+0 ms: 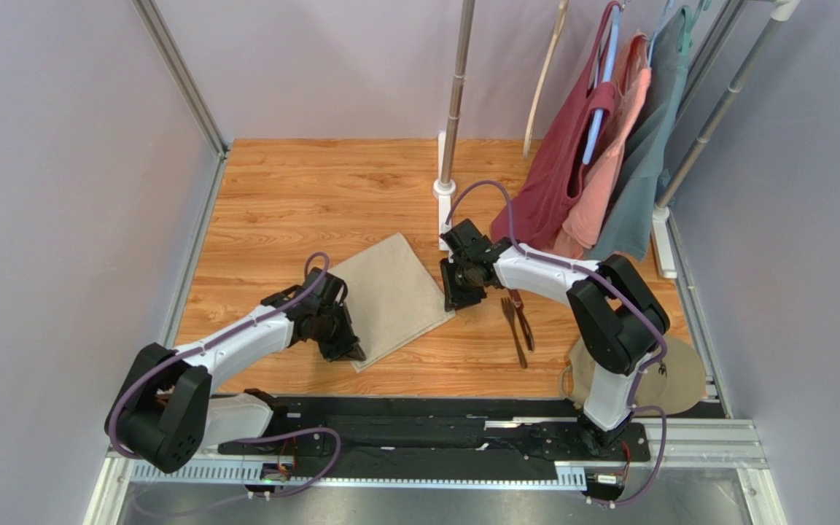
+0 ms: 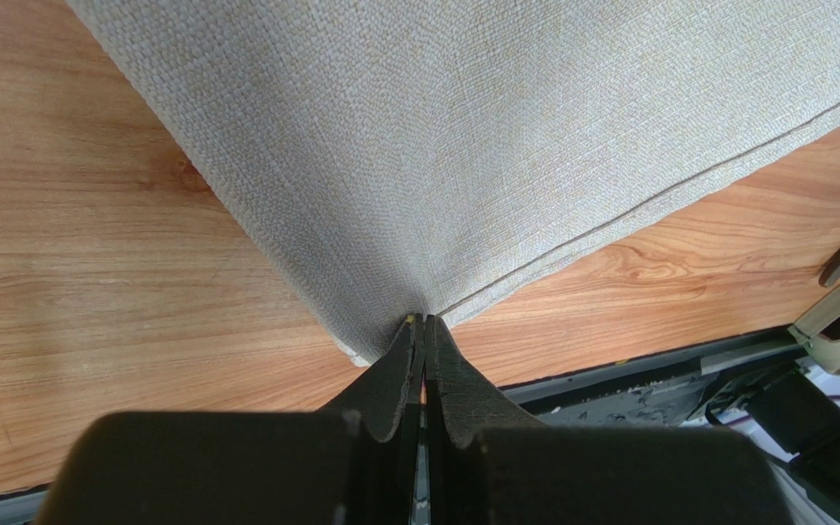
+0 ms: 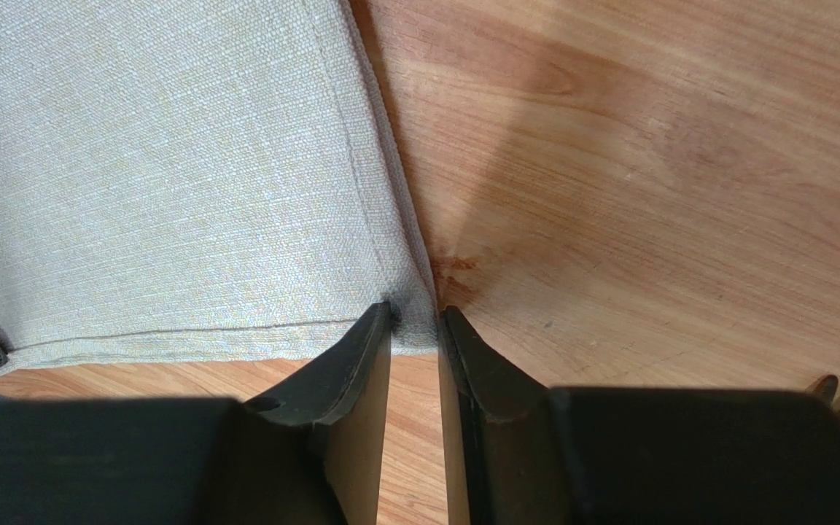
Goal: Fold the napkin into a case and place the utensils inside
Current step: Pick up the top corner of the square-folded napkin from the center of the board.
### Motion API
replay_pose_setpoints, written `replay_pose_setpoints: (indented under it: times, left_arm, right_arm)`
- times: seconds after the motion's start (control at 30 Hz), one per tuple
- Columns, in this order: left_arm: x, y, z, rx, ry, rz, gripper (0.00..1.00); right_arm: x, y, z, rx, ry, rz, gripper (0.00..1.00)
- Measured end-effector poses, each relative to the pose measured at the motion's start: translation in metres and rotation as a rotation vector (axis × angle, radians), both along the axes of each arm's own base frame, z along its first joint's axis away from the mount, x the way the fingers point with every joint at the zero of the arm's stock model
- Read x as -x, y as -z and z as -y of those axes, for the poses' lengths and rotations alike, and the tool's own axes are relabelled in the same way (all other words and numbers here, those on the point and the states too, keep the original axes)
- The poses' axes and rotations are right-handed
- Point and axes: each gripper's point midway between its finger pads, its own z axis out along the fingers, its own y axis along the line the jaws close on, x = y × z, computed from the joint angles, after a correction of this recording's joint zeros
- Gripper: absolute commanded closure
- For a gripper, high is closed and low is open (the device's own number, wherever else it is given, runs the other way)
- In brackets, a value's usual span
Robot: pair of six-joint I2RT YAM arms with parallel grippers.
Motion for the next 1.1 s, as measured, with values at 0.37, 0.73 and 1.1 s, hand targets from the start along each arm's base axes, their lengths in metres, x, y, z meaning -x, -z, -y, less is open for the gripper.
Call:
replay_pose_setpoints:
  times: [0.37, 0.73, 1.1]
  left_arm:
    - [0.0, 0.0, 0.0, 0.0, 0.0, -0.001, 0.96]
    - [0.001, 0.001, 0.0, -0.001, 0.0, -0.003, 0.96]
    - [-0.007, -0.019, 0.0, 0.011, -0.009, 0.026, 0.77]
  right_arm:
    - [0.005, 0.001, -0.003, 0.015, -0.014, 0.003, 0.87]
    - [0.008, -0.008, 0.0, 0.045, -0.019, 0.015, 0.88]
    - [0.001, -0.037, -0.023, -0.02, -0.056, 0.048, 0.9]
